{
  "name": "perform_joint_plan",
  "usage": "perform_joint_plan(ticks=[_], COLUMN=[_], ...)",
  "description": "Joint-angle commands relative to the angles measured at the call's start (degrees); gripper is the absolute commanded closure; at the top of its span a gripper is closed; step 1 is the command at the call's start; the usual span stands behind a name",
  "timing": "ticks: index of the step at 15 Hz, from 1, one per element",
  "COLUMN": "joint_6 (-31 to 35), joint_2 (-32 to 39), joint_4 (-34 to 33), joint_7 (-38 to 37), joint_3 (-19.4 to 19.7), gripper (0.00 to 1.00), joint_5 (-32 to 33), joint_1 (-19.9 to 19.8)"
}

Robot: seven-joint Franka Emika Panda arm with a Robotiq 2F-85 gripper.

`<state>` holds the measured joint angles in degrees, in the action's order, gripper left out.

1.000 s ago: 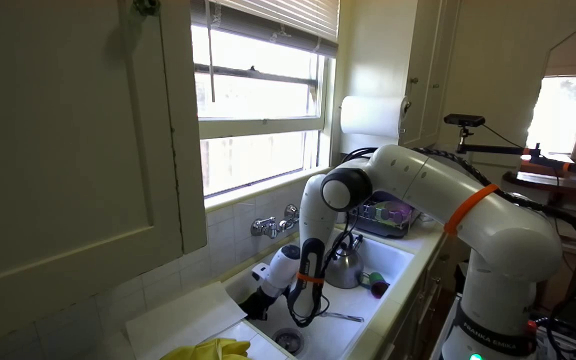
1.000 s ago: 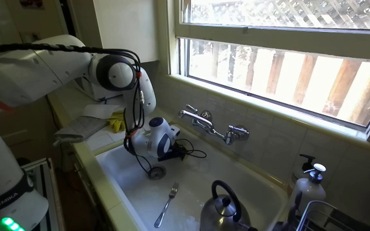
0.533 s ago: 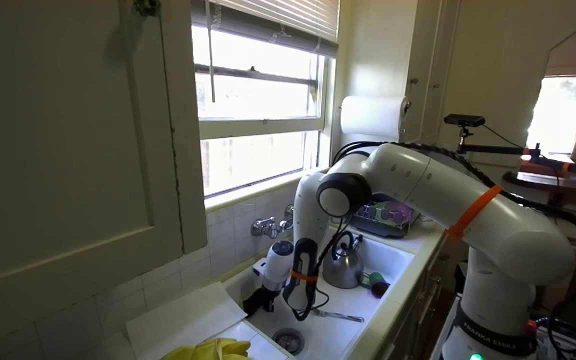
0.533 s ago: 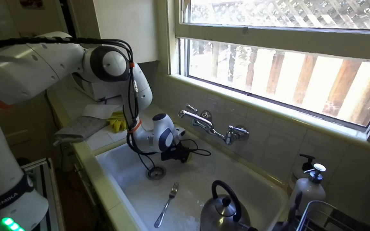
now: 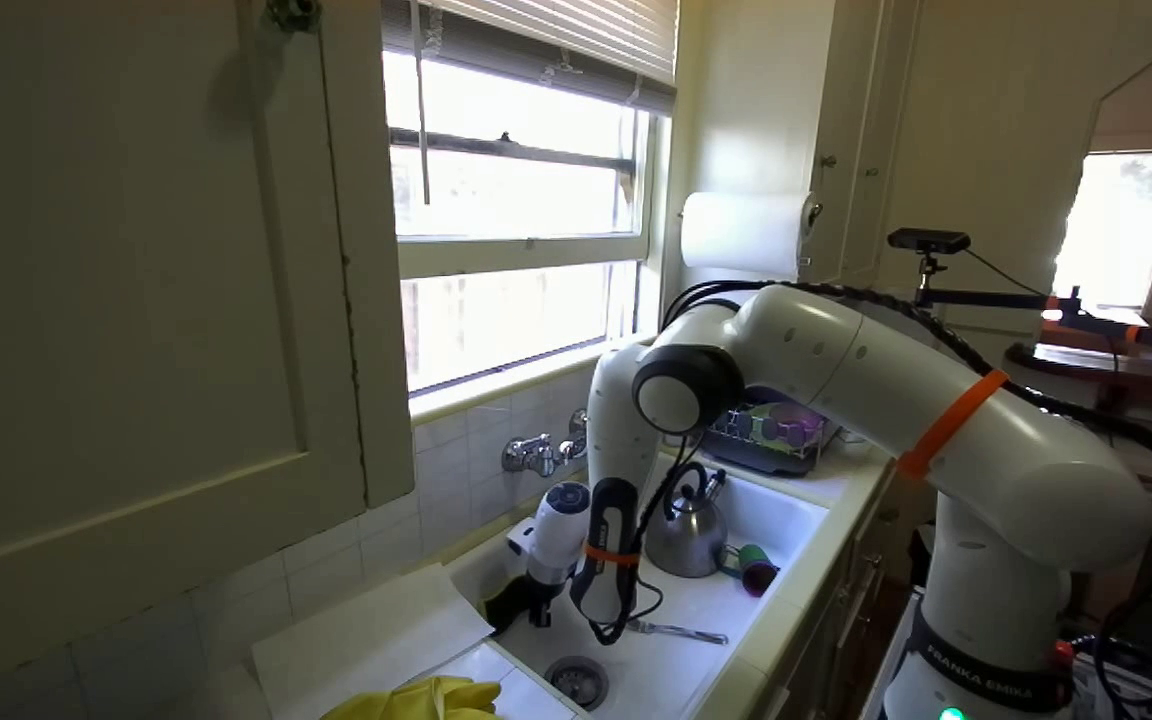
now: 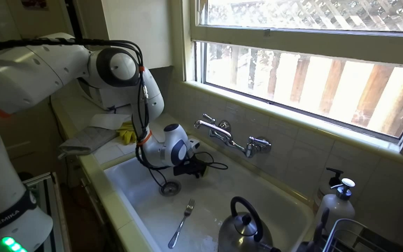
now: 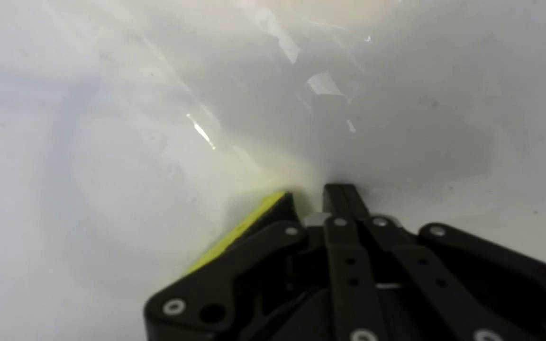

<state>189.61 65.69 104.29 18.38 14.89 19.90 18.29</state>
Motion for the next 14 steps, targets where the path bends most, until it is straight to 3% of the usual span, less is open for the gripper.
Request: perform_joint_plan(ticks=[1,5,14], joint_6=[4.6,12.3,17.7], joint_2=[-3.0,-3.4,-0.3], joint_4=[5.4,8.0,3.0], joint_7=[1.2,1.4,3.3], joint_3=[-0.6,2.3,0.2], gripper=[1.00,1.00,1.00], joint_5=[1.1,-2.4,-4.5], joint_1=[-0.4,2.7,1.2])
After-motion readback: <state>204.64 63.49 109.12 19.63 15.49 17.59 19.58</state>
